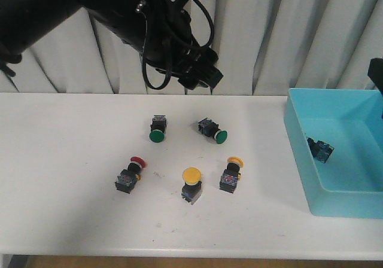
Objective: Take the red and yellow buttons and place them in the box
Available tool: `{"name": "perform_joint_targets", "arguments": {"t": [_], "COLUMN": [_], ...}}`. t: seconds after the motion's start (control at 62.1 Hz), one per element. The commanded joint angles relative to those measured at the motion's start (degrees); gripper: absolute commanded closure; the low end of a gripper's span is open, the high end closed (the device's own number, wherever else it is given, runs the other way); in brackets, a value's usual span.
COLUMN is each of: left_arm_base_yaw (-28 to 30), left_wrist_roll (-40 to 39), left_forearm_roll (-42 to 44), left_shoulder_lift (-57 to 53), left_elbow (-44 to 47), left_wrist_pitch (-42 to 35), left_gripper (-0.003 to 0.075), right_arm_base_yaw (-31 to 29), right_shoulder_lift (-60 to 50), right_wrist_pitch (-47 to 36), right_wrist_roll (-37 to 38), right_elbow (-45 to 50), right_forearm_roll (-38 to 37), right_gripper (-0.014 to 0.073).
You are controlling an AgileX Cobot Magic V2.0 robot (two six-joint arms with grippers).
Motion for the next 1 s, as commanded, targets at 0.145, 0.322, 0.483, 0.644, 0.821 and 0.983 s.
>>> {"name": "perform_joint_targets", "arguments": {"t": [0.145,0.322,0.483,0.644,0.821,0.983], "left_arm_base_yaw": [0.1,0.1,0.1,0.1,0.1,0.1], "left_wrist_roll": [-0.4,-0.4,-0.4,-0.6,-2.6,-3.2], "left_forearm_roll": [-5.7,-3.9,-3.0,-2.5,-0.6,-1.3], "left_shoulder_lift": [4.5,10.7,16.4,20.5,22.9,23.2], "left_elbow": [-1.3,-1.3,-1.3,-1.3,-1.3,-1.3], "left_wrist_pitch": [-0.7,-1.1,-1.8,-1.4,0.8,1.5], "left_gripper": [0.0161,0.0161,0.0161,0.0161,0.0161,0.0161], "right_arm_base_yaw": [1.1,5.9,8.4,8.7,8.7,9.6], "right_shoulder_lift": [-3.2,-2.5,-2.3,-2.3,-2.3,-2.3], "right_wrist_pitch": [-9.7,-4.8,-3.6,-3.6,-8.1,-8.9], "right_wrist_roll": [3.8,3.8,3.6,3.6,3.9,3.8], "right_elbow": [5.4,5.5,5.5,6.0,9.5,10.2], "right_forearm_roll": [0.4,-0.3,-2.2,-2.8,-1.6,-0.6], "right_gripper": [0.0011,0.0011,0.0011,0.0011,0.0011,0.0011]}}
